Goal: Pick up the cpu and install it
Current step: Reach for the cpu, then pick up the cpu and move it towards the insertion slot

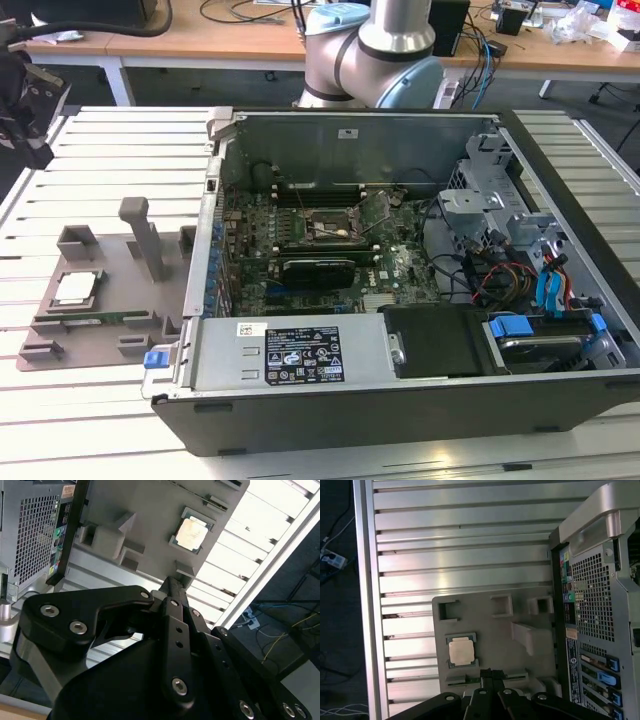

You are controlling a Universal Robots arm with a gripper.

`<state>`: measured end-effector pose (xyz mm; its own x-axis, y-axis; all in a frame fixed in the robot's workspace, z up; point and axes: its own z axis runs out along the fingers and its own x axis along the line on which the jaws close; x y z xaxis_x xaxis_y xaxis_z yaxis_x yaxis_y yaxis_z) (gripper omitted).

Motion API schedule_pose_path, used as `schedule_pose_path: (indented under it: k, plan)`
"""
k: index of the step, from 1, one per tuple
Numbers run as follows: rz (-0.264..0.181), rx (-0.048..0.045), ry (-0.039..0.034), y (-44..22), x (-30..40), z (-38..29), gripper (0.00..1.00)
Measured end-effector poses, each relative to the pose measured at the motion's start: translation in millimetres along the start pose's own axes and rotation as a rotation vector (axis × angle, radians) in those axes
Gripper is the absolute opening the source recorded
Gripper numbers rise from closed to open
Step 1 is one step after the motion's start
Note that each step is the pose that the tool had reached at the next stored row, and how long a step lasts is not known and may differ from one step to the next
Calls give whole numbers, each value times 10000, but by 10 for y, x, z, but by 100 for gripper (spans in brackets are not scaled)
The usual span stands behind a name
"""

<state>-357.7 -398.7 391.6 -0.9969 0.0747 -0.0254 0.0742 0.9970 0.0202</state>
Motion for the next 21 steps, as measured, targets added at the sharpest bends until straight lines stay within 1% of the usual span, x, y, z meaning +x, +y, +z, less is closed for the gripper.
schedule_pose_path:
  k: [2,4,5,9,10,21]
  plan:
    - [0,0,0,-2,23,-1,11]
    - [-1,0,-1,-5,64,-1,11]
    - [0,0,0,-8,104,-2,11]
    - [0,0,0,-16,208,-4,11]
    - [-1,-1,0,-17,220,-4,11]
    - [-1,-1,0,-17,224,-4,11]
